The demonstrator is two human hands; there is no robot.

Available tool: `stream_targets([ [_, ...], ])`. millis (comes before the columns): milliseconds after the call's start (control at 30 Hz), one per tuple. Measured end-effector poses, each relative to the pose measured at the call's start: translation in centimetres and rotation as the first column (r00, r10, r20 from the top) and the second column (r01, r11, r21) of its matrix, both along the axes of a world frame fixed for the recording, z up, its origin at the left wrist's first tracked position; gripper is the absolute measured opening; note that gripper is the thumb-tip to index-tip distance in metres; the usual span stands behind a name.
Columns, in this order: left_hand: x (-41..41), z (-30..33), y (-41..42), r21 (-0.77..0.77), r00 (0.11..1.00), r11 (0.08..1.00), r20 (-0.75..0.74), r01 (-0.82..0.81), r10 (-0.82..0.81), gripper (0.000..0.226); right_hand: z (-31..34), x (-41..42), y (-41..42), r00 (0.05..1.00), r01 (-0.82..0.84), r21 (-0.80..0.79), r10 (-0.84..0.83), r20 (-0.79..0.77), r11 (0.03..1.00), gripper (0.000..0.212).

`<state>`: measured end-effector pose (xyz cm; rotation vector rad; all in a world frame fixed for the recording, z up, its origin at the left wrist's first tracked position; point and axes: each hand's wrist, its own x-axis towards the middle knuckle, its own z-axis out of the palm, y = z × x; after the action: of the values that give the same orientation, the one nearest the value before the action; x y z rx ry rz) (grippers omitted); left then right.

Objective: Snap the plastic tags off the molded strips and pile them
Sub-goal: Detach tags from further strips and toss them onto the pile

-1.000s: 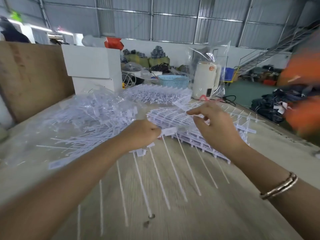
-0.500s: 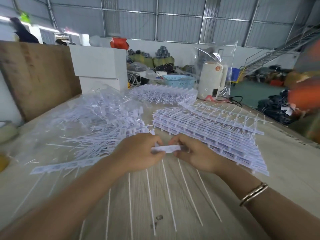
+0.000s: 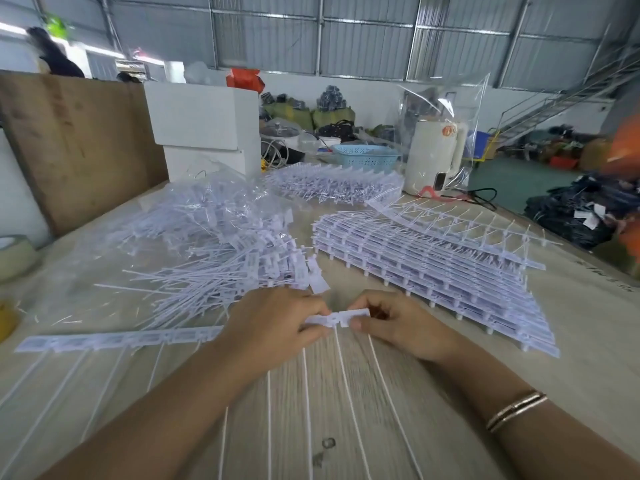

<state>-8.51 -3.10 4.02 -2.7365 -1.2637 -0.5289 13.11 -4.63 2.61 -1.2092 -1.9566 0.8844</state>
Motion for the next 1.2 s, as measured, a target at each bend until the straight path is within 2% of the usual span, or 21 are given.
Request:
stream_targets([
  [167,0.1,-0.4,-0.1,0.029,0.999,1.000,0.045,-0.004,0.003,0.033,0.1,0.1,0.0,0.999,0.026,0.072,-0.024,-0.032,0.997,0.009],
  [333,0.3,-0.3,-0.1,-0.044,0.989,0.999,0.144,-0.015,0.021,0.029,0.2,-0.3,0.1,0.998,0.060,0.204,-0.052,-0.044,0.977,0.015],
  [400,0.1,-0.2,-0.2,-0.068,0.979,0.998,0.202,-0.001,0.014,0.023,0.1,-0.3,0.1,0.993,0.059,0.166,-0.042,-0.106,0.984,0.010],
  [500,0.0,-0.2,-0.3,-0.077,0.972,0.996,0.232,0.034,-0.015,0.019,0.1,0.1,0.0,0.980,0.031,0.006,-0.029,-0.195,1.000,0.018],
  [567,0.1,-0.1,-0.4,-0.077,0.967,0.995,0.252,0.061,-0.039,0.017,0.2,0.0,0.1,0.957,0.013,-0.061,-0.030,-0.290,0.998,0.014],
  [667,0.4,0.0,-0.5,-0.129,0.932,0.984,0.356,0.124,-0.070,0.013,0.1,-0.3,0.2,0.872,-0.052,-0.130,-0.019,-0.490,0.990,0.011],
  [800,0.8,-0.2,-0.5,-0.170,0.881,0.966,0.463,0.195,-0.096,0.004,0.1,-0.5,0.4,0.793,-0.155,-0.203,-0.001,-0.609,0.967,0.012],
  [833,0.7,-0.3,-0.5,-0.184,0.872,0.959,0.479,0.214,-0.102,0.005,0.2,-0.4,0.6,0.739,-0.178,-0.211,-0.011,-0.674,0.961,0.013],
  [900,0.5,-0.5,-0.5,-0.231,0.868,0.942,0.486,0.244,-0.105,0.010,0.5,0.6,0.8,0.547,-0.182,-0.263,-0.125,-0.828,0.947,0.012],
  [933,0.4,-0.5,-0.7,-0.255,0.870,0.935,0.484,0.247,-0.098,0.009,0.6,1.2,0.9,0.526,-0.137,-0.278,-0.168,-0.834,0.951,0.011],
  [967,0.3,-0.6,-0.7,-0.259,0.876,0.936,0.474,0.236,-0.089,0.008,0.5,1.7,0.9,0.596,-0.062,-0.275,-0.186,-0.781,0.959,0.011],
  [1000,0.2,-0.6,-0.7,-0.239,0.888,0.949,0.453,0.208,-0.081,0.009,0.3,1.9,0.8,0.737,0.022,-0.244,-0.180,-0.651,0.970,0.011],
  [1033,0.3,-0.6,-0.7,-0.205,0.905,0.965,0.419,0.164,-0.065,0.013,0.0,1.7,0.7,0.876,0.097,-0.182,-0.171,-0.452,0.979,0.011],
  [1067,0.4,-0.6,-0.7,-0.172,0.922,0.978,0.384,0.117,-0.043,0.018,-0.4,1.3,0.7,0.956,0.155,-0.103,-0.176,-0.237,0.983,0.013],
  [1133,0.6,-0.6,-0.7,-0.131,0.936,0.990,0.352,0.053,-0.004,0.027,-1.0,0.3,0.8,0.981,0.174,0.086,-0.180,0.071,0.981,0.009],
  [1200,0.8,-0.8,-0.8,-0.114,0.941,0.993,0.338,0.031,0.010,0.035,-1.1,-0.5,0.9,0.972,0.118,0.176,-0.150,0.180,0.977,0.004],
])
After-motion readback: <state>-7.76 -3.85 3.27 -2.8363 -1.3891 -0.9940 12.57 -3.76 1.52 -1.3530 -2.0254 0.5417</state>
